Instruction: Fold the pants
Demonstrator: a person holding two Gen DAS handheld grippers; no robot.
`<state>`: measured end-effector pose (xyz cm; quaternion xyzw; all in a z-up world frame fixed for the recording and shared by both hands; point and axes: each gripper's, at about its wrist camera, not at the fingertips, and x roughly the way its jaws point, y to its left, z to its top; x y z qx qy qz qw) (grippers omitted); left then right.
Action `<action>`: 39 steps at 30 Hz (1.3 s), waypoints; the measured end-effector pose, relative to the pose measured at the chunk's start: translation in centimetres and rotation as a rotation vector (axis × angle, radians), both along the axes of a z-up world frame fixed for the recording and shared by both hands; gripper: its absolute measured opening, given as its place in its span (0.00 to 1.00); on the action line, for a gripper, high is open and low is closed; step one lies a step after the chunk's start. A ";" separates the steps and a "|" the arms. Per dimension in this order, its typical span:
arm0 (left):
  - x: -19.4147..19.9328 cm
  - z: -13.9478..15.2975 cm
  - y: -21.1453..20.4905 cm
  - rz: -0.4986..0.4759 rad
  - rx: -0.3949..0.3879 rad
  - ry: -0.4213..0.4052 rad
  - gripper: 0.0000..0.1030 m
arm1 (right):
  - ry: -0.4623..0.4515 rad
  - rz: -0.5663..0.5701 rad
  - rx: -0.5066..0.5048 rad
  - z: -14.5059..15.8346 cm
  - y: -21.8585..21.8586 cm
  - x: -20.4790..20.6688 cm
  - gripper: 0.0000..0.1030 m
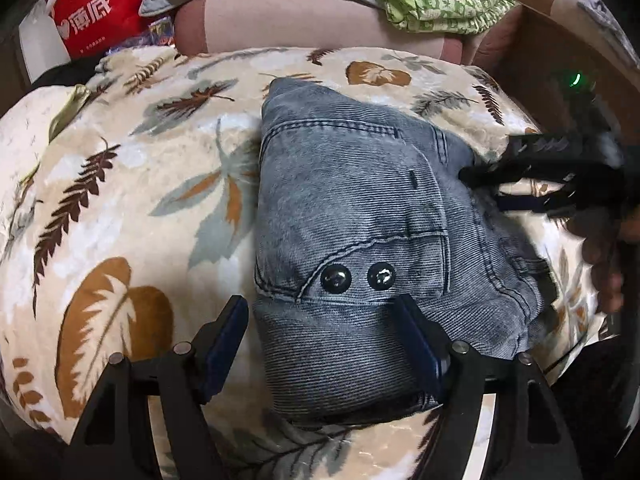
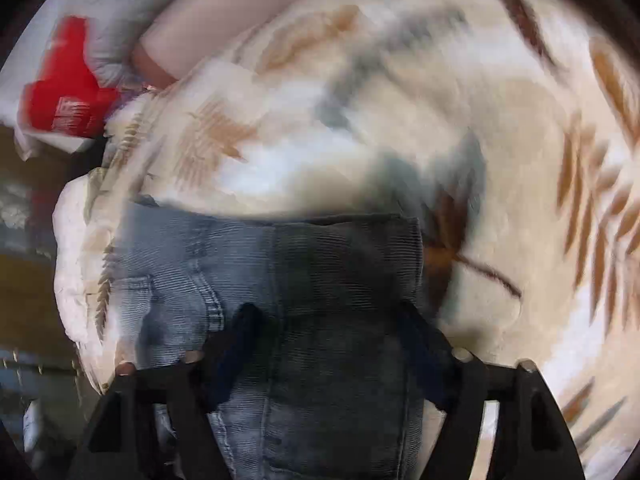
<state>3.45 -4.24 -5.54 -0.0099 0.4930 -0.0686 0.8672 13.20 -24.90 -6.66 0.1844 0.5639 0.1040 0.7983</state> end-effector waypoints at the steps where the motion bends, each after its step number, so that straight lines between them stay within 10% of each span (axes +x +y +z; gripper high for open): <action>1: 0.1 -0.2 0.1 0.001 -0.006 -0.002 0.74 | -0.008 0.015 -0.021 1.2 0.5 -0.2 0.69; 7: 0.0 -0.6 0.3 -0.004 -0.018 -0.021 0.74 | -0.205 0.228 -0.193 10.8 9.5 2.7 0.86; 14: 0.1 -0.9 0.5 -0.009 -0.024 -0.032 0.74 | -0.010 0.531 -0.451 5.6 21.9 9.6 0.89; 15: 0.1 -0.9 0.5 -0.008 -0.025 -0.032 0.74 | 0.030 0.547 -0.471 4.5 22.5 10.0 0.86; 17: 0.1 -0.9 0.6 -0.013 -0.028 -0.039 0.74 | 0.106 0.544 -0.478 2.8 22.1 10.7 0.26; 21: 0.1 -1.1 0.8 -0.004 -0.053 -0.030 0.75 | 0.060 0.359 -0.378 3.1 18.8 11.6 0.26; 25: 0.0 -1.2 0.9 0.008 -0.065 -0.033 0.75 | -0.054 0.160 -0.294 5.9 13.4 10.1 0.65; 32: -0.7 0.5 3.5 0.058 -0.235 -0.008 0.75 | -0.131 0.022 -0.158 8.6 0.9 2.1 0.70; 39: 0.5 2.4 8.8 0.125 -0.429 0.014 0.77 | -0.036 -0.039 0.149 2.2 -8.9 -6.0 0.71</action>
